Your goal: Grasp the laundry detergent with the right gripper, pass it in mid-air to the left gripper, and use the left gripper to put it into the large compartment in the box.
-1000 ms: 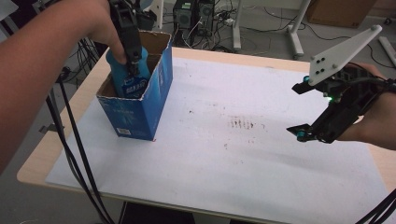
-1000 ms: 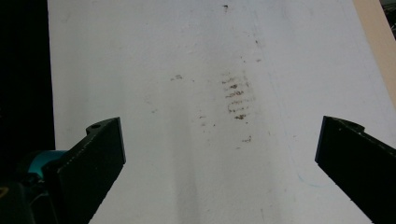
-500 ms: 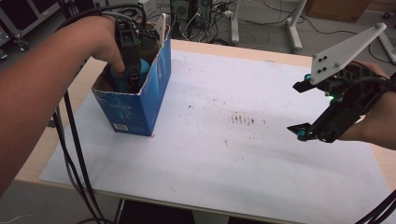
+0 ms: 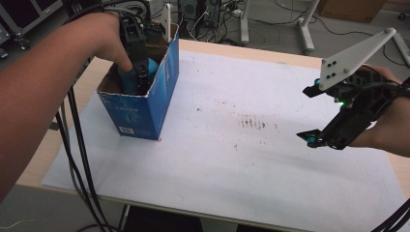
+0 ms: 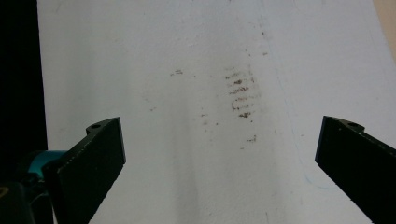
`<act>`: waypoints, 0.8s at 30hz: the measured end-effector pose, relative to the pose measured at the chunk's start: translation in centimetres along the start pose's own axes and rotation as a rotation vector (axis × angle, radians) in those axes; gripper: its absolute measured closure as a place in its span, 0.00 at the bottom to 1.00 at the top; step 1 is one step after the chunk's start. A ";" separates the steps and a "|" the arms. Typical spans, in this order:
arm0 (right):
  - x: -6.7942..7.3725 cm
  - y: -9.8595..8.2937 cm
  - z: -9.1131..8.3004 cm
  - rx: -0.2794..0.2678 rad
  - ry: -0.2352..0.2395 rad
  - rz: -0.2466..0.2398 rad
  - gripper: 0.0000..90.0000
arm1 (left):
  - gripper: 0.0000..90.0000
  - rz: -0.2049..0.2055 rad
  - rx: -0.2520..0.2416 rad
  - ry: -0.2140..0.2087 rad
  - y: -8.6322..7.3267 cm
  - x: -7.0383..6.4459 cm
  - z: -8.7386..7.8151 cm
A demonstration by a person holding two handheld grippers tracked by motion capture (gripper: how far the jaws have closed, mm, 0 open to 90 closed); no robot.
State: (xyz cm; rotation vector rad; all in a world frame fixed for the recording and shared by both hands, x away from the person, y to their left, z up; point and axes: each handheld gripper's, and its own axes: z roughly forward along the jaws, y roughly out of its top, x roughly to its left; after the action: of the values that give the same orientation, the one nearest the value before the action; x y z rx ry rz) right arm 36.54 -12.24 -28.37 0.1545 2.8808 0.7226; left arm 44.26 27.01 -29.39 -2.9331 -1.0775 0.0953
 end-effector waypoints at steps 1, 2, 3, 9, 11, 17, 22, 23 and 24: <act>0.0 0.0 0.1 -0.001 0.001 -0.001 0.01 | 0.36 -0.004 0.004 0.001 0.0 0.0 -0.1; 0.0 0.1 0.1 0.001 0.000 -0.003 0.01 | 0.36 -0.004 0.000 0.005 0.0 0.0 -0.2; 0.1 0.1 0.1 0.000 0.000 -0.007 0.01 | 0.35 -0.011 -0.004 0.009 -0.1 0.0 -0.4; 0.2 0.2 0.1 -0.003 0.001 -0.010 0.01 | 0.33 -0.028 0.000 0.012 -0.2 -0.1 -1.1; 0.2 0.1 0.0 -0.003 -0.003 -0.013 0.01 | 0.33 -0.029 -0.002 0.015 -0.2 -0.2 -1.3; 0.1 -0.1 -0.3 -0.009 -0.007 -0.011 0.01 | 0.29 -0.033 0.000 0.022 -0.1 -0.4 -2.2; 0.0 -0.3 -0.4 -0.005 -0.007 -0.001 0.01 | 0.27 -0.031 0.006 0.030 0.0 -0.6 -3.2; -0.1 -0.4 -0.5 -0.002 -0.004 0.001 0.01 | 0.27 -0.033 0.003 0.030 -0.1 -0.7 -3.4; -0.2 -0.4 -0.5 -0.004 -0.002 0.002 0.01 | 0.27 -0.031 0.001 0.031 -0.1 -0.7 -3.6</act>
State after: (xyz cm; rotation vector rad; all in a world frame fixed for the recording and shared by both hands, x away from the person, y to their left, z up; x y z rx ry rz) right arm 36.63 -12.87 -28.12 0.1582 2.8773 0.7286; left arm 43.89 26.65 -25.76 -2.9055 -1.1181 0.0491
